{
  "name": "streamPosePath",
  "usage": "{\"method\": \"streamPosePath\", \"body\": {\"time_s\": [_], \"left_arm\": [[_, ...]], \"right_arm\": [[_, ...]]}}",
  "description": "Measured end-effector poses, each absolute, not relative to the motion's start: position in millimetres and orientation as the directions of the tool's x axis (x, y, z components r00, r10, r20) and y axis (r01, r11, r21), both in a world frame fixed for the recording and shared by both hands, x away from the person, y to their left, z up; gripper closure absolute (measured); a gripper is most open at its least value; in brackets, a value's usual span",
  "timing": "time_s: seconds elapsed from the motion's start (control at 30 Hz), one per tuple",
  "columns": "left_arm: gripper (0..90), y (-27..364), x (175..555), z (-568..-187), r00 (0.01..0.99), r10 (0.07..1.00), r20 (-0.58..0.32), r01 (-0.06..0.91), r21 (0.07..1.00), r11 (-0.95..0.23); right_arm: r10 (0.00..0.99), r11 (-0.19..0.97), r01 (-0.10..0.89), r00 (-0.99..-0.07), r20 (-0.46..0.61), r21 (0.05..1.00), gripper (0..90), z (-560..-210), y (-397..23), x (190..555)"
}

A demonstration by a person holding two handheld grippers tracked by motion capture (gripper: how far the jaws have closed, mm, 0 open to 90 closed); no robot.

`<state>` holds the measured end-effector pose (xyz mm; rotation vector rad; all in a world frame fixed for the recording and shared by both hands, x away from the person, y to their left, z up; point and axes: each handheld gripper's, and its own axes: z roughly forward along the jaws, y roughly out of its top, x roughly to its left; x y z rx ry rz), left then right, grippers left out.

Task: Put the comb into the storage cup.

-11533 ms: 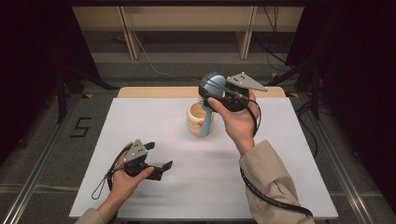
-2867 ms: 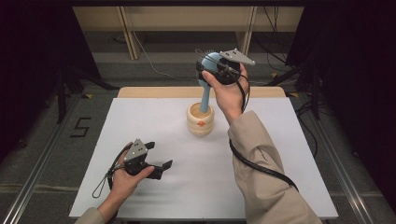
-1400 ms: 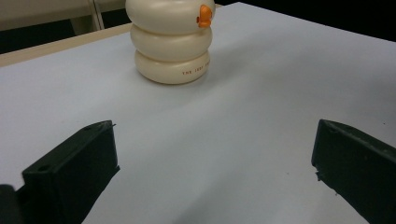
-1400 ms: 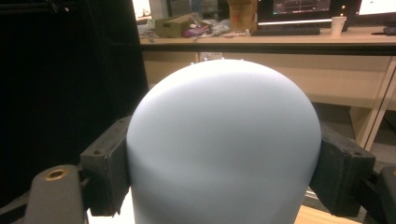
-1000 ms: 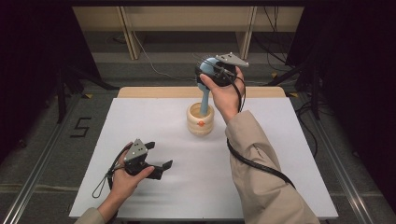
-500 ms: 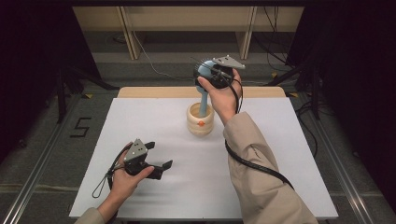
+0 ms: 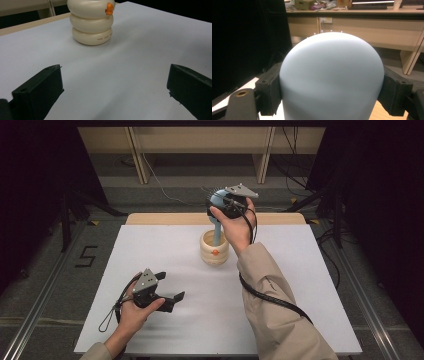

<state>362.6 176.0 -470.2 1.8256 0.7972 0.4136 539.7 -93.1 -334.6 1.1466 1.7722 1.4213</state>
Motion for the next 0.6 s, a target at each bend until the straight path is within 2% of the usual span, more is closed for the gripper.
{"method": "streamPosePath", "body": {"time_s": [0.6], "left_arm": [[0.0, 176, 363, -470, 0.72, 0.688, -0.088, 0.33, 0.916, -0.227]], "right_arm": [[0.889, 0.072, 0.287, -0.453, 0.069, 0.955, 20.2, -348, -91, 542]]}}
